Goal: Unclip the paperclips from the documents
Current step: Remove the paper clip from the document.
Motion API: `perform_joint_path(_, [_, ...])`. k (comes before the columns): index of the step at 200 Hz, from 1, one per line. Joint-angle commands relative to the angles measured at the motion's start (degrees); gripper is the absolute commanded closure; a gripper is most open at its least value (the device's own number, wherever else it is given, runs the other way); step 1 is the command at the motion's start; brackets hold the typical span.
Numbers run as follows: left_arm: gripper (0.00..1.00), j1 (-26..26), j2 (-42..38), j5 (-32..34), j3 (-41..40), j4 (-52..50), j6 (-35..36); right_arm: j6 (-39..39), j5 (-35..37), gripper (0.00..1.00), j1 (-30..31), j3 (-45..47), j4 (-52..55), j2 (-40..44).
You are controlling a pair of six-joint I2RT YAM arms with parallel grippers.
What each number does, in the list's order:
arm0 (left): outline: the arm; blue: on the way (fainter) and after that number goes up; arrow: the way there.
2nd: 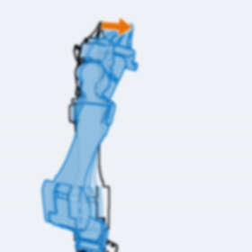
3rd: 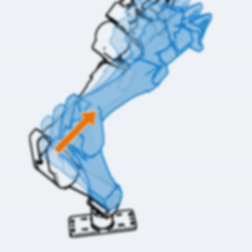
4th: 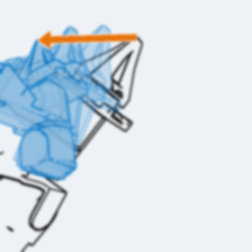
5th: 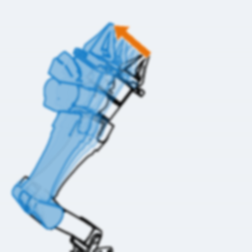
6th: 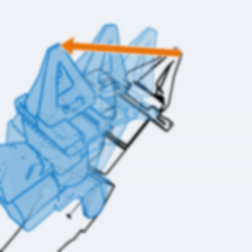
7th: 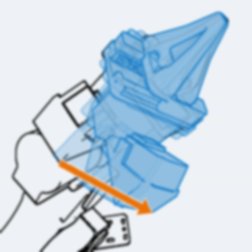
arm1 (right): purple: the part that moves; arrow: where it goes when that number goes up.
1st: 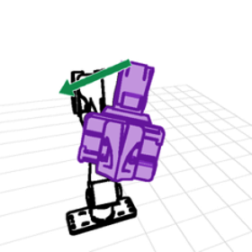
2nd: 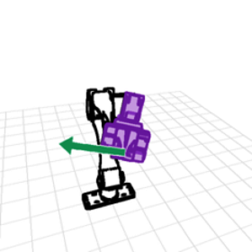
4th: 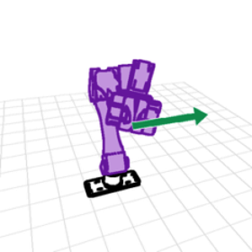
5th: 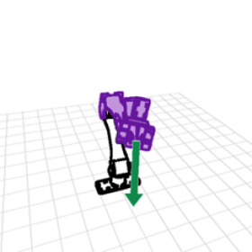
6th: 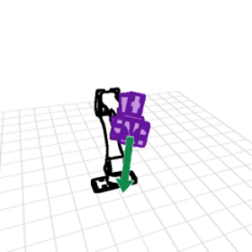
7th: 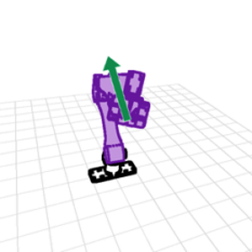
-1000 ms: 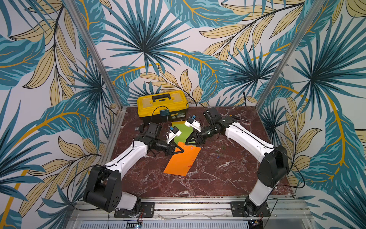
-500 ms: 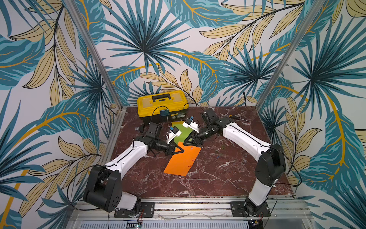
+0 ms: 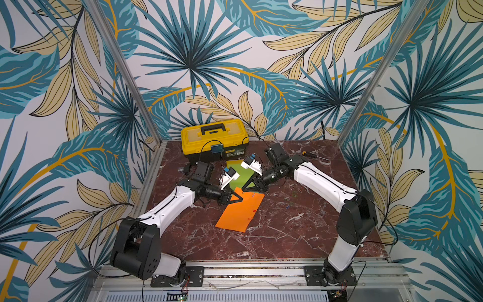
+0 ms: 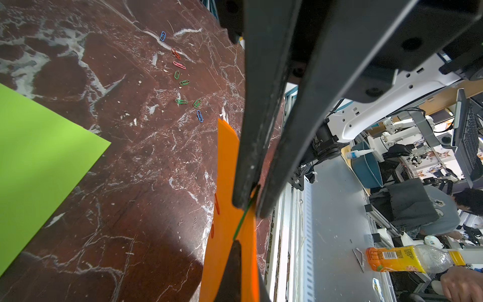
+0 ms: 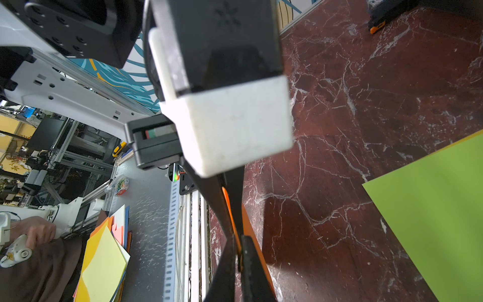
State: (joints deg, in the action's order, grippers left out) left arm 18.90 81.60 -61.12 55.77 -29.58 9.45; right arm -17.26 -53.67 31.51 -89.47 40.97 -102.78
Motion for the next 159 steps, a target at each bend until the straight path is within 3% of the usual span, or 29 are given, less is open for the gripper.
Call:
perform_joint_path(1, [1.0,0.1,-1.1,-1.5,1.2,-0.5,0.5,-1.0,-1.2,0.9,0.3,1.6,0.8,0.9])
perform_joint_path(95, [1.0,0.2,-1.1,-1.3,0.9,-0.9,0.8,-0.8,-0.7,1.0,0.1,1.9,0.3,1.1])
perform_joint_path(159, [1.0,0.1,-1.1,-1.4,0.6,-0.9,0.8,-0.1,-0.6,1.0,-0.7,1.8,-0.6,1.4])
